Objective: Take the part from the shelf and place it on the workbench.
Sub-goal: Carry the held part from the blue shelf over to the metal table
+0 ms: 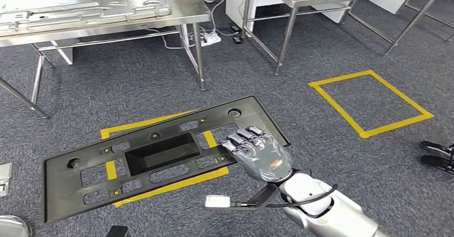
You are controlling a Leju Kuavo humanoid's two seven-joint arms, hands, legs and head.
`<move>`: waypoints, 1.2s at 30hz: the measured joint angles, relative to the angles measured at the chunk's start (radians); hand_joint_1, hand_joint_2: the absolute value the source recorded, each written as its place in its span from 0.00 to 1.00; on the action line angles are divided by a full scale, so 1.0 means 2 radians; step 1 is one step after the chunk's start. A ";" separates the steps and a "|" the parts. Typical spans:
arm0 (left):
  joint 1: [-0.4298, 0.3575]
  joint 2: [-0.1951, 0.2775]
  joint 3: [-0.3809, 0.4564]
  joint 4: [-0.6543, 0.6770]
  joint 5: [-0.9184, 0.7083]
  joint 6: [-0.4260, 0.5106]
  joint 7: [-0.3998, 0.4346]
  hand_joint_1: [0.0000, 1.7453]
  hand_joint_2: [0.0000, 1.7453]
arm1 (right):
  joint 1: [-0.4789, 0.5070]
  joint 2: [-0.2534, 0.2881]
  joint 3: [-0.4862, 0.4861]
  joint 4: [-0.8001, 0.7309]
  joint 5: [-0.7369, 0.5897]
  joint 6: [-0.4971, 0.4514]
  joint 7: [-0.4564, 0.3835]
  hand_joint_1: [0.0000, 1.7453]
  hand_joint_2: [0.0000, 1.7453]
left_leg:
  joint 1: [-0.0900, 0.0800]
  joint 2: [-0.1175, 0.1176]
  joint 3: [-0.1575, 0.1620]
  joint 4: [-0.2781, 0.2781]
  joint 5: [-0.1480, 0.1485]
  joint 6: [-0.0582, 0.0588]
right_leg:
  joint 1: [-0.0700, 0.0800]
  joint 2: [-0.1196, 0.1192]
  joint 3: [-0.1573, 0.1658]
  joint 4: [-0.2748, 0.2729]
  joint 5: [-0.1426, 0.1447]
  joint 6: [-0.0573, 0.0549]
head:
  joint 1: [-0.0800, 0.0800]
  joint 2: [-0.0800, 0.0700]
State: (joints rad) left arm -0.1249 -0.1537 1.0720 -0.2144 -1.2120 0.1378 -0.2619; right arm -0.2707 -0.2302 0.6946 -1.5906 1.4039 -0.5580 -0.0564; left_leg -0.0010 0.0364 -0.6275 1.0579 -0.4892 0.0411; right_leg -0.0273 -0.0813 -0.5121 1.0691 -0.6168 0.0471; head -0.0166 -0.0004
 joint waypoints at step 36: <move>0.001 0.000 -0.008 0.000 -0.003 -0.010 0.002 0.00 1.00 | 0.006 -0.005 0.001 0.001 -0.017 0.006 -0.008 1.00 1.00 | 0.002 -0.020 0.017 -0.003 -0.015 0.006 | 0.000 0.037 -0.088 0.113 -0.013 0.001 | 0.000 0.000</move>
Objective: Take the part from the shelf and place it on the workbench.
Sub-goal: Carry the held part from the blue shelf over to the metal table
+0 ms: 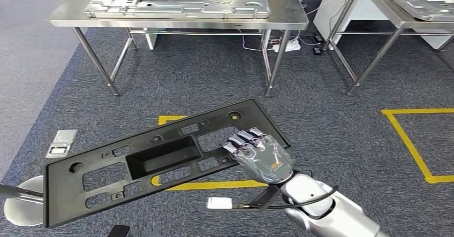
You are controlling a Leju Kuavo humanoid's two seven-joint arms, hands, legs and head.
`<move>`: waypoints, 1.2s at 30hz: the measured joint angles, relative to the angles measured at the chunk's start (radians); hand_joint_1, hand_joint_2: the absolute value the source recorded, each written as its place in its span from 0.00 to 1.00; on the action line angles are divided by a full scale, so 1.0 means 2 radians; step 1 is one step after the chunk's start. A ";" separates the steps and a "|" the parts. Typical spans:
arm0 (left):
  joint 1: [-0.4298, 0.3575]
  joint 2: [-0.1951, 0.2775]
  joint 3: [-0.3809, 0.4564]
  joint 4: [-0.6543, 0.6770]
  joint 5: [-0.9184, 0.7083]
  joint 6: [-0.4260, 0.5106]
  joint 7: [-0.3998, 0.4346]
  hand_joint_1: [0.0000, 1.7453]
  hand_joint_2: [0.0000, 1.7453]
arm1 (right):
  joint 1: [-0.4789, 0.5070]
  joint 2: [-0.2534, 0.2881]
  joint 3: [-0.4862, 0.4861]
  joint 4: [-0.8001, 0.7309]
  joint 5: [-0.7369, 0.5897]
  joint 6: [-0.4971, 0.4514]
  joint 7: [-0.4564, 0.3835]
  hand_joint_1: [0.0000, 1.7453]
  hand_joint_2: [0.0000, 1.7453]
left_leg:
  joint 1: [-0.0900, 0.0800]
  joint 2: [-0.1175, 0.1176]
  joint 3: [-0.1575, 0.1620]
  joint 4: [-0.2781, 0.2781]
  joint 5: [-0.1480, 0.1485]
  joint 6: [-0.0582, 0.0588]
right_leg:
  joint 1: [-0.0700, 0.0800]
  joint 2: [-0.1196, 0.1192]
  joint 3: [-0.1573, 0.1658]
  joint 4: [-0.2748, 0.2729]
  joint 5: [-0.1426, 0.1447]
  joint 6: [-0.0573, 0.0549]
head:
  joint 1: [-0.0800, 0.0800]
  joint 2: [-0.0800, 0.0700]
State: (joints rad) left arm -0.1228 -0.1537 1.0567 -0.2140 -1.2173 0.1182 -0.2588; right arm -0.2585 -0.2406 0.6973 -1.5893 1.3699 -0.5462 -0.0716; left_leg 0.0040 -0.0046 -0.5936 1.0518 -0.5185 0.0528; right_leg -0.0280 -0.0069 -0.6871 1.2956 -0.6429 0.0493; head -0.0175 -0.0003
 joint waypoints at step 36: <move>0.001 0.000 -0.001 0.000 -0.001 -0.001 0.007 0.00 1.00 | 0.006 -0.012 -0.015 -0.009 -0.020 0.006 -0.004 1.00 1.00 | 0.000 0.002 0.009 0.003 -0.012 -0.012 | 0.007 0.002 0.040 -0.118 0.065 -0.011 | -0.003 0.000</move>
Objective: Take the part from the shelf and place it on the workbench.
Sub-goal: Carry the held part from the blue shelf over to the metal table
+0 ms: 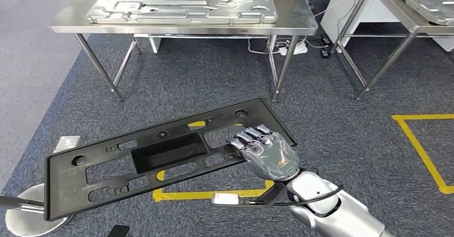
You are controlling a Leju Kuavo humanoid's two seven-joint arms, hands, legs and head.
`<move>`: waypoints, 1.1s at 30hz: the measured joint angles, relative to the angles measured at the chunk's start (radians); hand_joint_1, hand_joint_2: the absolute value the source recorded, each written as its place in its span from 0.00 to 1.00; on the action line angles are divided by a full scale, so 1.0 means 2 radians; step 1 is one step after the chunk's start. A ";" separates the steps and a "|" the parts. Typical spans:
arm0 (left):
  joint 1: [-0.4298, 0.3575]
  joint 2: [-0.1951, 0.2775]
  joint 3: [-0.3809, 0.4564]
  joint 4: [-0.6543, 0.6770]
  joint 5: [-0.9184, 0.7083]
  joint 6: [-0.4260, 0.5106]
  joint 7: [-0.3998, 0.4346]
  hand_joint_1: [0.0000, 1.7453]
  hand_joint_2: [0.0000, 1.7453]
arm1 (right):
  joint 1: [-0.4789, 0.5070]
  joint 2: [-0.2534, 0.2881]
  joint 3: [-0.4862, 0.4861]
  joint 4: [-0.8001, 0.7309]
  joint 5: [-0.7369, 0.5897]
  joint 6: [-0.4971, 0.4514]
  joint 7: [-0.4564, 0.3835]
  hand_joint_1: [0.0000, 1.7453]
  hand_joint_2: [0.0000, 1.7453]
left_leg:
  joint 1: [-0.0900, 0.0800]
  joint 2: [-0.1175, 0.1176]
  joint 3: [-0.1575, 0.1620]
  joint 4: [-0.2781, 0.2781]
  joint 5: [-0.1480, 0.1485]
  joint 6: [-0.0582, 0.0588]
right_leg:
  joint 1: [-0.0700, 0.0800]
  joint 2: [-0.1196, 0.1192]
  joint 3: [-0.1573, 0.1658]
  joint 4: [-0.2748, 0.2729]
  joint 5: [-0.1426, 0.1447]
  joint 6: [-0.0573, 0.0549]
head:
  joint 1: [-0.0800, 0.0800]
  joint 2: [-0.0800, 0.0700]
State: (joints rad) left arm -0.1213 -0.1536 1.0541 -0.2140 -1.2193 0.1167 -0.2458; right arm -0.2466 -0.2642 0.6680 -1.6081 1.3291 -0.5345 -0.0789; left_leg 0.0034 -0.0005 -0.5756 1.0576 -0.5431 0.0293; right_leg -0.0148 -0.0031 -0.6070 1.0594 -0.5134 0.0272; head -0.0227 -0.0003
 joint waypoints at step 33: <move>-0.002 0.000 -0.007 0.000 -0.001 -0.001 0.001 0.00 1.00 | -0.030 -0.019 -0.027 -0.036 0.004 0.005 0.000 1.00 1.00 | 0.000 -0.001 -0.001 -0.002 0.000 -0.008 | -0.002 0.002 0.007 -0.006 -0.008 -0.003 | -0.001 0.000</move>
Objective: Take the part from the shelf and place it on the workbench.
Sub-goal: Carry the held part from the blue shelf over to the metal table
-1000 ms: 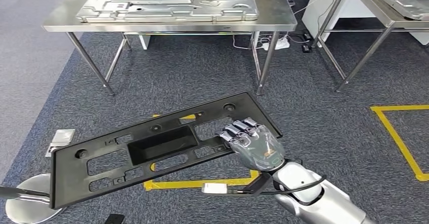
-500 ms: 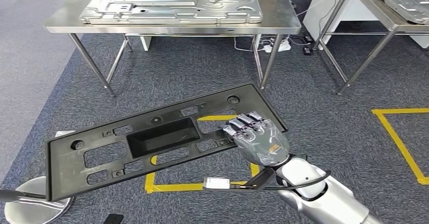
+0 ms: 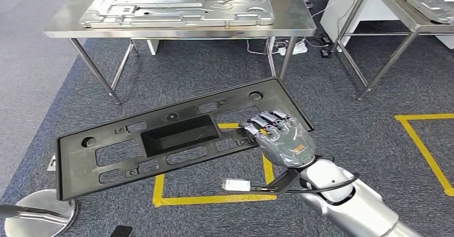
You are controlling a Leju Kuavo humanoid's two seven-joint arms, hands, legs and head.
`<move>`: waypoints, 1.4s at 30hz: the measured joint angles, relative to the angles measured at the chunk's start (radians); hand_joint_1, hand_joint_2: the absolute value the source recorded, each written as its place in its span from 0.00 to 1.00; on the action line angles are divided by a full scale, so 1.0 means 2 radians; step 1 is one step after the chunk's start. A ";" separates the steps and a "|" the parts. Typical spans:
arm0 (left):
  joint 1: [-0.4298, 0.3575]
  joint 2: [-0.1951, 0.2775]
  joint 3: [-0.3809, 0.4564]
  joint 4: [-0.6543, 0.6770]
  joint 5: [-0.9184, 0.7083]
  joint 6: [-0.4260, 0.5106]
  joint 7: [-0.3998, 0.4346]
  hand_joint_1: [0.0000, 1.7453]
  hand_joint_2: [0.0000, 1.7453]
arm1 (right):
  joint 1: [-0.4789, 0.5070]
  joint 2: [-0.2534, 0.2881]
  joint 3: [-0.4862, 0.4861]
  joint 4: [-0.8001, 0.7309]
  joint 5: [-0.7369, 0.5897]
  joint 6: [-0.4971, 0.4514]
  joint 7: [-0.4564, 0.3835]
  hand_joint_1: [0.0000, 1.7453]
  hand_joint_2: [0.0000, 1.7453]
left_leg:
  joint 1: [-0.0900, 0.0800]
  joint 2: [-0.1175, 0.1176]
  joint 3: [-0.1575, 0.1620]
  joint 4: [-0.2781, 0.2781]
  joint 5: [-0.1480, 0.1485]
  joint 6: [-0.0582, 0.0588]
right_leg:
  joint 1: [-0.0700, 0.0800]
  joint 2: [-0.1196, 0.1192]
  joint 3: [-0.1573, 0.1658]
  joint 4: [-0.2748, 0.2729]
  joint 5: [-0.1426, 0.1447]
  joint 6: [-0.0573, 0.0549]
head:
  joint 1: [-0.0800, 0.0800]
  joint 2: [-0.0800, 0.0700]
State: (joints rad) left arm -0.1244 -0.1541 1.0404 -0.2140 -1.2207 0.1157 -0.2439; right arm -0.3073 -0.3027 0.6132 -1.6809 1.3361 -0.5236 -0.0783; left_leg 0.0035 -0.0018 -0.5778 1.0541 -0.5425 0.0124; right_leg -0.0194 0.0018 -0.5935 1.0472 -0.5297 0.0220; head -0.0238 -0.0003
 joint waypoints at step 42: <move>0.010 -0.001 0.000 0.000 0.001 0.003 0.002 0.00 1.00 | 0.015 -0.016 -0.008 -0.017 -0.003 0.000 0.002 1.00 1.00 | -0.005 0.000 -0.045 0.030 0.020 0.006 | 0.001 0.000 0.038 0.003 -0.035 -0.011 | 0.001 0.000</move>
State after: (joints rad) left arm -0.1054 -0.1565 1.0406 -0.2140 -1.2193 0.1207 -0.2398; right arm -0.2779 -0.3349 0.5964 -1.7143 1.3304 -0.5240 -0.0748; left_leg -0.0075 -0.0020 -0.6688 1.1137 -0.5020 0.0253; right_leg -0.0174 0.0024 -0.5172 1.0536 -0.5999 0.0007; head -0.0228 -0.0003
